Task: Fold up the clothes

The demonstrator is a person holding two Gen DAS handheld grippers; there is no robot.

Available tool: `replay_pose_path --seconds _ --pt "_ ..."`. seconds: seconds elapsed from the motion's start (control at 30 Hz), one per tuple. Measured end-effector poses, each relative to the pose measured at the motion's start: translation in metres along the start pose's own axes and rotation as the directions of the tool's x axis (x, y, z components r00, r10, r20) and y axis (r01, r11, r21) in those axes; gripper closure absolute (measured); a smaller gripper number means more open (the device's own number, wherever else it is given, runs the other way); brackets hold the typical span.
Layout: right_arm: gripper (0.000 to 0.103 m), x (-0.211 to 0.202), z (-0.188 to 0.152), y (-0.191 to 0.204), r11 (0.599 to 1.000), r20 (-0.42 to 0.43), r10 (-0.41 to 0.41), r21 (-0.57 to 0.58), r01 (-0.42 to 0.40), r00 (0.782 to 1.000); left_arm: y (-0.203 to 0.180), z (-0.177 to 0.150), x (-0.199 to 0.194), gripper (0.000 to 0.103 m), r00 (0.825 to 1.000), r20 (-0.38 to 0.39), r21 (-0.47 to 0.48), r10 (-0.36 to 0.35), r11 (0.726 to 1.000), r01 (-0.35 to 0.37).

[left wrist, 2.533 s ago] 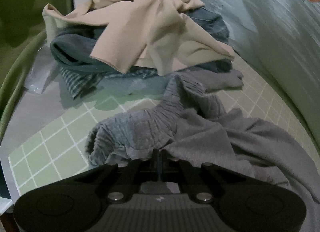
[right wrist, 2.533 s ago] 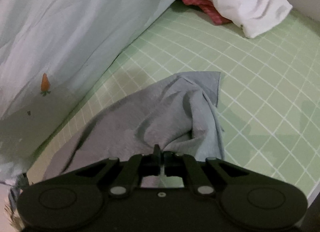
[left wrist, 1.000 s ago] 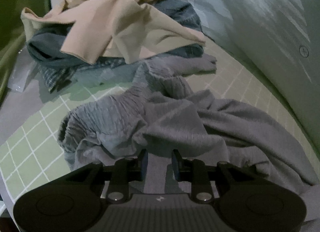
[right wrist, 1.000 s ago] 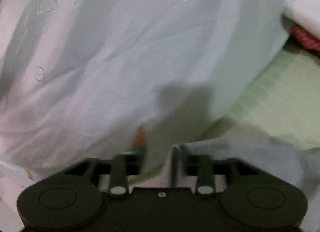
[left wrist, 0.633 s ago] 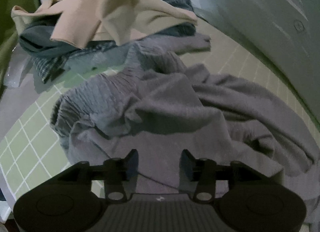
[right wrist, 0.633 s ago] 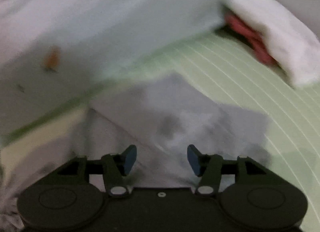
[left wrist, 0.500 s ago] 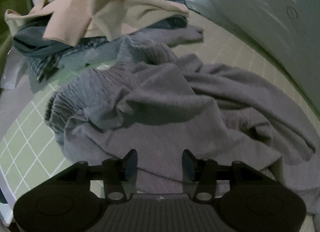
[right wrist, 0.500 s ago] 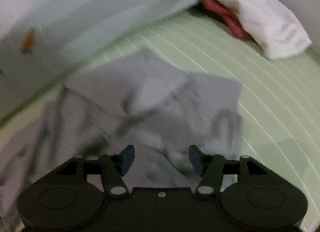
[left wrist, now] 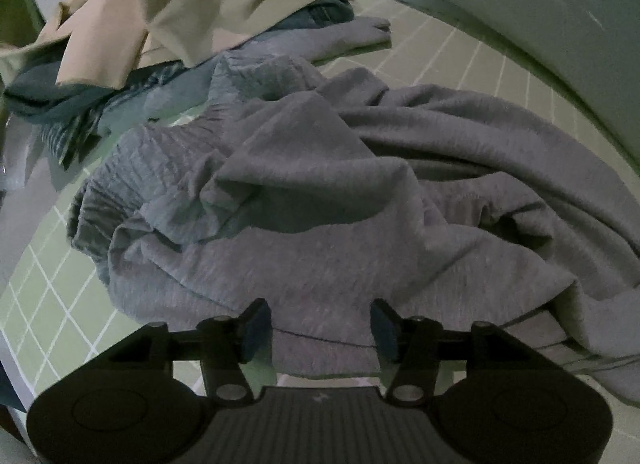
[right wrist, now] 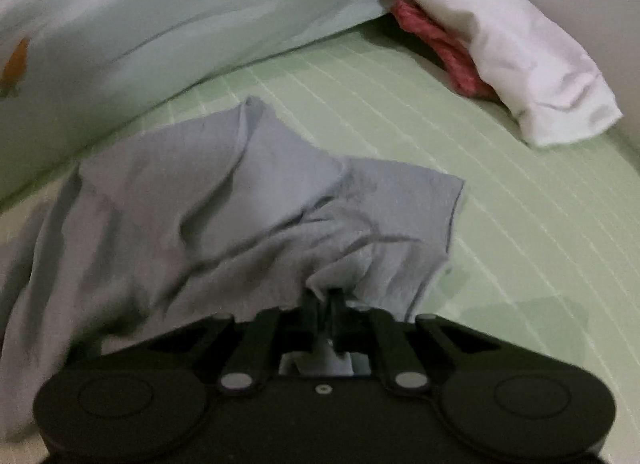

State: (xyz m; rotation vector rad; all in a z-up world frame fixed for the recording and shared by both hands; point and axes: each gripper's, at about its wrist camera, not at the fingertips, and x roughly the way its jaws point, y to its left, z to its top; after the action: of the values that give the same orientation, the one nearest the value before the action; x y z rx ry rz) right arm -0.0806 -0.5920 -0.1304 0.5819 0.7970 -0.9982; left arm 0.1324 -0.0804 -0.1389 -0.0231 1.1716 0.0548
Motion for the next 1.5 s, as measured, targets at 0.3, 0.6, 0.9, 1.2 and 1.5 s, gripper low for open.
replay_pose_path --seconds 0.3,0.6,0.9,1.2,1.5 --pt "0.083 0.059 0.094 -0.004 0.995 0.038 -0.089 0.037 0.088 0.995 -0.009 0.007 0.002 0.036 1.000 0.003 -0.015 0.005 1.000 -0.005" --pt "0.041 0.001 0.067 0.051 0.984 0.208 0.056 -0.179 -0.018 0.977 -0.011 0.005 0.001 0.034 1.000 -0.002 -0.022 0.010 1.000 -0.010" --pt "0.085 0.042 0.066 0.068 0.966 0.075 0.101 -0.247 -0.080 0.992 0.009 0.004 -0.010 0.034 0.999 0.025 -0.082 -0.029 0.996 0.031" --pt "0.101 -0.069 0.060 0.019 0.982 0.271 0.141 -0.160 -0.100 0.952 0.049 -0.014 -0.035 0.034 0.993 0.102 -0.166 -0.059 0.983 0.075" --pt "0.101 -0.177 0.049 -0.060 0.999 0.478 0.049 -0.029 -0.040 0.877 0.084 -0.048 -0.051 0.034 0.990 0.121 -0.181 -0.070 0.979 0.091"
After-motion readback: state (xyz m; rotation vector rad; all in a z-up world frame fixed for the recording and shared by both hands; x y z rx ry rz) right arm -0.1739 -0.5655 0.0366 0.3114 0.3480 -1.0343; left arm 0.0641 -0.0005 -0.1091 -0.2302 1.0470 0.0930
